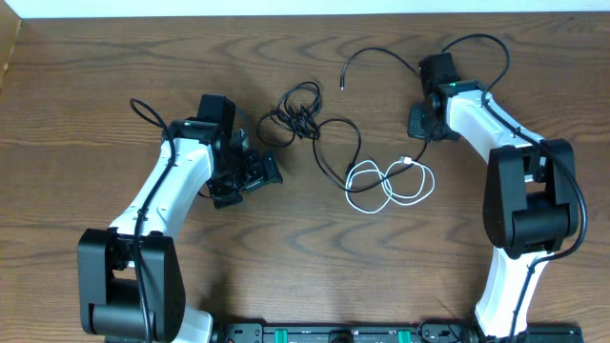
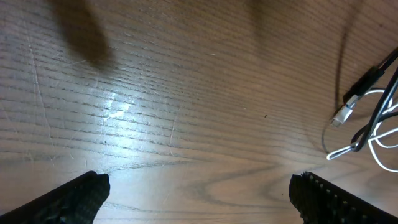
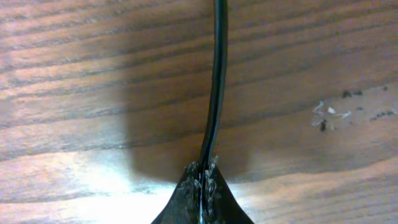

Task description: Untangle cables

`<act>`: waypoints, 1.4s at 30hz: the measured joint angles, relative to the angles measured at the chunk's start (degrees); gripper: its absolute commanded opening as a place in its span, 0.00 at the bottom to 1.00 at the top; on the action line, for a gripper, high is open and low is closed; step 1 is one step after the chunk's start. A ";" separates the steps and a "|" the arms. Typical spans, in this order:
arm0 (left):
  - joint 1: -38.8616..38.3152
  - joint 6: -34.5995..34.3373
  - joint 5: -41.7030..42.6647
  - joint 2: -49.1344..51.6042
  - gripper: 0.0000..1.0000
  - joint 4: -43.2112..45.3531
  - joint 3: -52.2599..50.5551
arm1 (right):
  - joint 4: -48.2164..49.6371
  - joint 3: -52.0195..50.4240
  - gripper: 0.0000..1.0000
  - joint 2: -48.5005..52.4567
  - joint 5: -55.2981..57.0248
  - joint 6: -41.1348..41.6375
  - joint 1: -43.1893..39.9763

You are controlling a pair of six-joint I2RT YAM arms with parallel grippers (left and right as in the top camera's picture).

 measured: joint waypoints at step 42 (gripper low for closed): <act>0.00 0.00 0.00 0.00 0.98 0.00 0.00 | 19.85 7.06 0.02 -50.71 -21.31 16.33 1.36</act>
